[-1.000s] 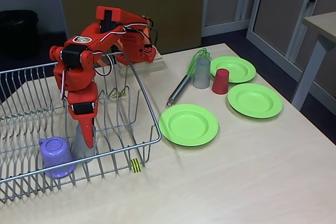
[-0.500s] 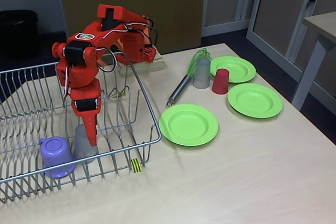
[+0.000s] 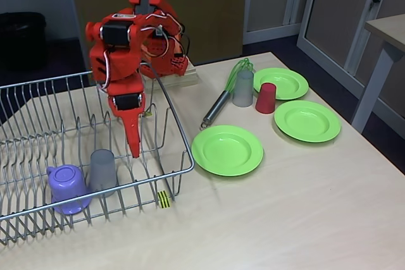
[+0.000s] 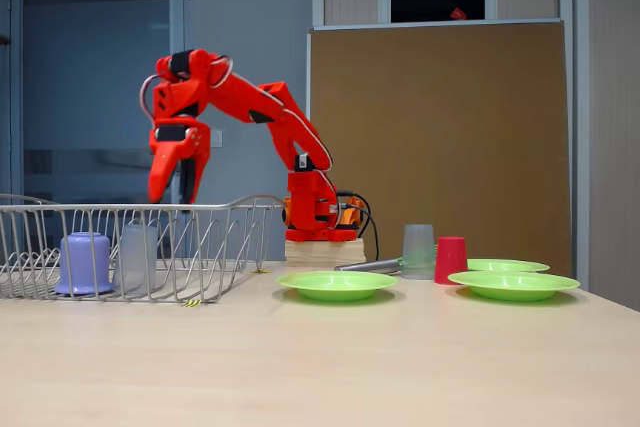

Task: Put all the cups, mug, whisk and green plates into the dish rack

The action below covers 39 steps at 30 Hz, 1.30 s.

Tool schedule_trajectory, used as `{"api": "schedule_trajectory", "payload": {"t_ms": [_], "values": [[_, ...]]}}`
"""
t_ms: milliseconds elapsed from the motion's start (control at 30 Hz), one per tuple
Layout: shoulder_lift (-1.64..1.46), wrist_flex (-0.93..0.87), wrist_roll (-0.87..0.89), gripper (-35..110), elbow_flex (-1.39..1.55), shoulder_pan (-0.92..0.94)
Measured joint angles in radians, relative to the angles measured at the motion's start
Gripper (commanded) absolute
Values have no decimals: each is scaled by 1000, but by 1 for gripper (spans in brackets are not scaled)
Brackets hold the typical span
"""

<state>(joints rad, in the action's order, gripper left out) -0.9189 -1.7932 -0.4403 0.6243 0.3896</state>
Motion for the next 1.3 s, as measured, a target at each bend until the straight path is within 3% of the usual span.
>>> {"api": "schedule_trajectory", "payload": {"t_ms": [267,600,1033,1300], "values": [[-411,-17,293,33,380,-239],[-801,60,963,36,865,-703],[-1051,471,1864,38,1417,-1264],[-1057,686,2072,39,1582,-1397]]}}
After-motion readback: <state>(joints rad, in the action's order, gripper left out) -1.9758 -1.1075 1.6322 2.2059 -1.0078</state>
